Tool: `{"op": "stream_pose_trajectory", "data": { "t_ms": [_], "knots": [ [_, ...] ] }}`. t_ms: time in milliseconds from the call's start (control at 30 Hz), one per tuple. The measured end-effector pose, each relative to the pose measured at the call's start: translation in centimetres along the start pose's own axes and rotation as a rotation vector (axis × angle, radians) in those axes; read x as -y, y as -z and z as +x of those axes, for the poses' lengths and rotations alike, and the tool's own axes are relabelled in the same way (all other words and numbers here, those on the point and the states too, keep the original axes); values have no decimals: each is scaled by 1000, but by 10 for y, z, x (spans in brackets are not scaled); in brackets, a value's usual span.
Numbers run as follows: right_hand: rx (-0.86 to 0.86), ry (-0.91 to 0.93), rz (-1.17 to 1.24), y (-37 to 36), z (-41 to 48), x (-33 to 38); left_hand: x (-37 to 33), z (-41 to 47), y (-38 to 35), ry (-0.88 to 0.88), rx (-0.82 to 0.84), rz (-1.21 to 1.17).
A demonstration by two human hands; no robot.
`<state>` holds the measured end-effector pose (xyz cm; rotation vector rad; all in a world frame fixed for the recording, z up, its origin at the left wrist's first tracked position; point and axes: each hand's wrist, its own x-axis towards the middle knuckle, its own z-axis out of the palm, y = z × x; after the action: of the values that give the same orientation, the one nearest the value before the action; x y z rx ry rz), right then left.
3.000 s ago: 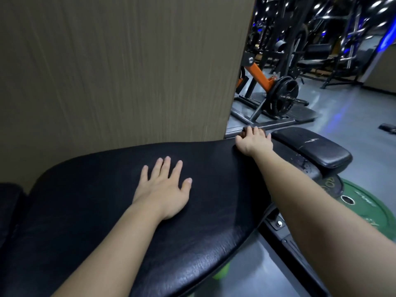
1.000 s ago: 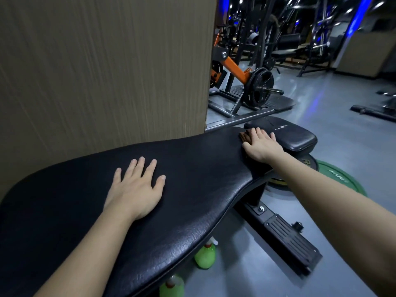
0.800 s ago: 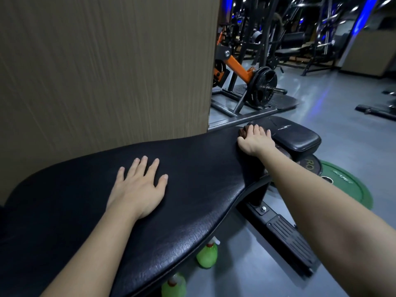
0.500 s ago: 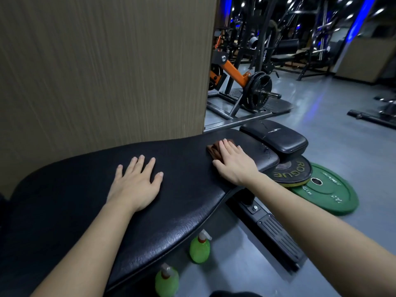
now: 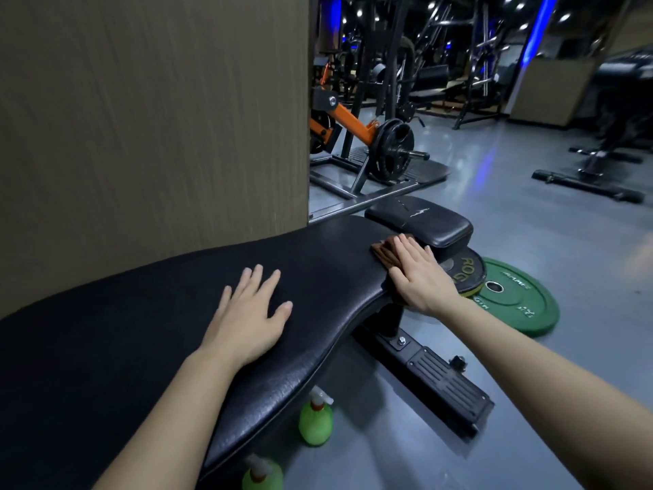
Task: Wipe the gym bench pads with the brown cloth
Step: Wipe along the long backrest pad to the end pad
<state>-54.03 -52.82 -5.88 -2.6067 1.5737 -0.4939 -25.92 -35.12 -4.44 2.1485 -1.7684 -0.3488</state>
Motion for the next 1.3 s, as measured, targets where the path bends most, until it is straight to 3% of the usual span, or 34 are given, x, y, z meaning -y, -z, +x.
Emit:
{"op": "stream_pose_trajectory", "data": {
  "t_ms": [133, 300, 533, 733, 833, 1000, 1133, 1233, 1300],
  "knots": [
    [3, -94, 19, 7, 29, -16, 2, 6, -9, 36, 45, 183],
    [37, -138, -81, 5, 53, 0, -2, 6, -9, 51, 38, 207],
    [97, 178, -64, -13, 12, 106, -4, 3, -6, 53, 52, 214],
    [92, 288, 39, -4, -18, 81, -5, 0, -5, 35, 54, 204],
    [61, 208, 30, 0, -8, 47, -5, 0, -6, 37, 51, 204],
    [23, -78, 11, 4, 44, 0, -5, 1, -10, 58, -14, 214],
    [84, -227, -51, 1, 88, -4, -6, 0, -10, 96, -7, 224],
    [80, -272, -103, -9, 103, 17, -6, 2, -9, 99, 12, 231],
    [96, -172, -106, -17, 105, 51, -5, 2, -8, 105, 13, 232]
  ]
}}
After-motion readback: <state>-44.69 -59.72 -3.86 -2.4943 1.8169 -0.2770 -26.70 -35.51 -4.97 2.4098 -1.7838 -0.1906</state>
